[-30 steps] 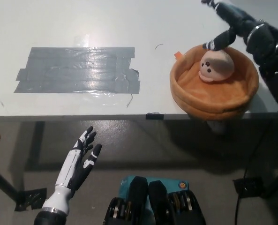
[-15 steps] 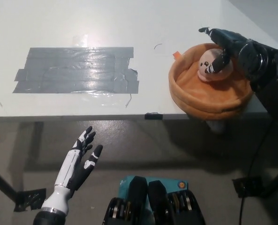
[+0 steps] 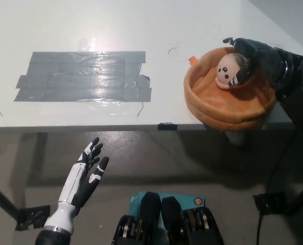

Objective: An emotional support dumpling is kept in a soft plate infront in the middle of the desk infront of the robot. The robot extends its right arm to pick up the dumpling and hands it to a person

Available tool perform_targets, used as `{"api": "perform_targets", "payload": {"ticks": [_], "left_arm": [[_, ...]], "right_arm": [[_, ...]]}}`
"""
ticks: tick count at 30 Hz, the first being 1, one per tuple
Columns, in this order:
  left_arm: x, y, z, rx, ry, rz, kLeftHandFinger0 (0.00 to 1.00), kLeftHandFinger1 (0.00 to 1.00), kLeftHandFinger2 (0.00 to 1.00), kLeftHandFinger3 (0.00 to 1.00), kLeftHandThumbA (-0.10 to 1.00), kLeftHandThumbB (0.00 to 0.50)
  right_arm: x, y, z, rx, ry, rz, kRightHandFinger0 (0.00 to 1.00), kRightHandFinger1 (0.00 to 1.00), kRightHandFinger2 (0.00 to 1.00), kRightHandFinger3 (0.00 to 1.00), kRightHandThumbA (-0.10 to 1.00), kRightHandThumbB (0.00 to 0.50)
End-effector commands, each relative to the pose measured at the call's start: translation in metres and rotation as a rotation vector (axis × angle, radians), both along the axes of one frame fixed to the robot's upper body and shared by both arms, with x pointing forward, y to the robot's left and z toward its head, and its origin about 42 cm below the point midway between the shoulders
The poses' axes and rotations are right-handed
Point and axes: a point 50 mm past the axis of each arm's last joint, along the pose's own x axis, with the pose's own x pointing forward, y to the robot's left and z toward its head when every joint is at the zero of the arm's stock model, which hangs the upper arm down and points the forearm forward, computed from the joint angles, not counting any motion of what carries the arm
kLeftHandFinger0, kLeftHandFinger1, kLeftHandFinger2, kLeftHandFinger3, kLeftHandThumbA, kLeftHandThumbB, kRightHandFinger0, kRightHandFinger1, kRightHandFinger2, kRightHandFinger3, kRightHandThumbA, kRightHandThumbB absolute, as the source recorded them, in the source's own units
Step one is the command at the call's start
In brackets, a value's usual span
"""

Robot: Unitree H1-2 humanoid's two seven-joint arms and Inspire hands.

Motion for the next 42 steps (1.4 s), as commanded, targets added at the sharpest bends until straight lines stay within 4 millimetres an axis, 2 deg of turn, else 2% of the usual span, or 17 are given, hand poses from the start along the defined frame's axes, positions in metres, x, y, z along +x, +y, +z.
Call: {"api": "perform_targets", "payload": {"ticks": [1,15,22,28,29,30,31,32,33,34,35,36,37,38,39,41,42], "left_arm": [[0.002,0.001,0.013,0.0,-0.064,-0.016,1.0,1.0,1.0,1.0,0.86,0.0],[0.007,0.0,0.016,0.001,-0.074,-0.024,1.0,1.0,1.0,1.0,0.86,0.004],[0.008,0.0,0.017,0.003,-0.07,-0.024,1.0,1.0,1.0,1.0,0.87,0.0],[0.01,0.0,0.019,0.005,-0.076,-0.024,1.0,1.0,1.0,1.0,0.87,0.0],[0.011,-0.001,0.021,0.015,-0.079,-0.023,1.0,1.0,1.0,1.0,0.88,0.006],[0.012,-0.001,0.023,0.016,-0.082,-0.021,1.0,1.0,1.0,1.0,0.88,0.006],[0.013,-0.001,0.024,0.018,-0.084,-0.021,1.0,1.0,1.0,1.0,0.88,0.006],[0.014,-0.001,0.025,0.015,-0.089,-0.024,1.0,1.0,1.0,1.0,0.88,0.003],[0.015,-0.001,0.025,0.015,-0.091,-0.024,1.0,1.0,1.0,1.0,0.88,0.003],[0.015,0.0,0.026,0.016,-0.092,-0.028,1.0,1.0,1.0,1.0,0.88,0.002],[0.016,-0.001,0.027,0.016,-0.091,-0.029,1.0,1.0,1.0,1.0,0.89,0.006],[0.016,-0.001,0.027,0.016,-0.09,-0.029,1.0,1.0,1.0,1.0,0.89,0.006],[0.016,-0.001,0.028,0.017,-0.092,-0.03,1.0,1.0,1.0,1.0,0.89,0.006],[0.016,0.0,0.028,0.02,-0.091,-0.029,1.0,1.0,1.0,1.0,0.89,0.0],[0.017,0.0,0.028,0.02,-0.092,-0.03,1.0,1.0,1.0,1.0,0.89,0.004],[0.018,0.0,0.029,0.013,-0.1,-0.032,1.0,1.0,1.0,1.0,0.89,0.005],[0.017,-0.001,0.029,0.013,-0.1,-0.03,1.0,1.0,1.0,1.0,0.89,0.0]], "right_arm": [[0.005,0.001,0.02,-0.011,-0.047,0.006,1.0,1.0,1.0,1.0,0.83,0.399],[0.005,0.002,0.004,-0.031,0.015,-0.001,1.0,1.0,1.0,1.0,0.87,0.411],[0.007,0.013,-0.008,-0.016,0.045,0.007,1.0,1.0,1.0,1.0,0.85,0.439],[0.009,0.02,-0.032,-0.009,0.079,-0.01,1.0,1.0,1.0,1.0,0.73,0.448],[0.01,0.021,-0.038,0.008,0.073,-0.02,0.92,1.0,1.0,1.0,0.67,0.458],[0.01,0.021,-0.042,0.009,0.065,-0.02,0.85,1.0,1.0,1.0,0.55,0.424],[0.01,0.021,-0.045,0.009,0.06,-0.019,0.84,1.0,1.0,1.0,0.51,0.418],[0.009,0.02,-0.05,-0.004,0.036,-0.014,0.92,1.0,1.0,1.0,0.31,0.373],[0.009,0.02,-0.05,-0.005,0.031,-0.014,0.92,1.0,1.0,1.0,0.31,0.373],[0.008,0.019,-0.057,0.002,0.01,-0.017,0.7,0.77,0.75,0.66,0.06,0.313],[0.006,0.014,-0.065,0.032,-0.012,-0.028,0.35,0.39,0.45,0.44,-0.07,0.303],[0.005,0.013,-0.068,0.041,-0.02,-0.031,0.16,0.3,0.4,0.41,-0.09,0.296],[0.004,0.009,-0.073,0.047,-0.025,-0.034,0.03,0.21,0.37,0.4,-0.1,0.253],[0.002,0.004,-0.081,0.055,-0.023,-0.044,0.0,0.2,0.48,0.55,-0.1,0.191],[0.0,0.0,-0.087,0.066,-0.025,-0.05,0.01,0.4,0.78,0.77,-0.1,0.186],[-0.002,-0.005,-0.091,0.079,-0.04,-0.055,0.07,0.6,1.0,0.98,-0.1,0.166],[-0.002,-0.008,-0.092,0.092,-0.053,-0.053,0.08,0.66,1.0,1.0,-0.1,0.17]]}}
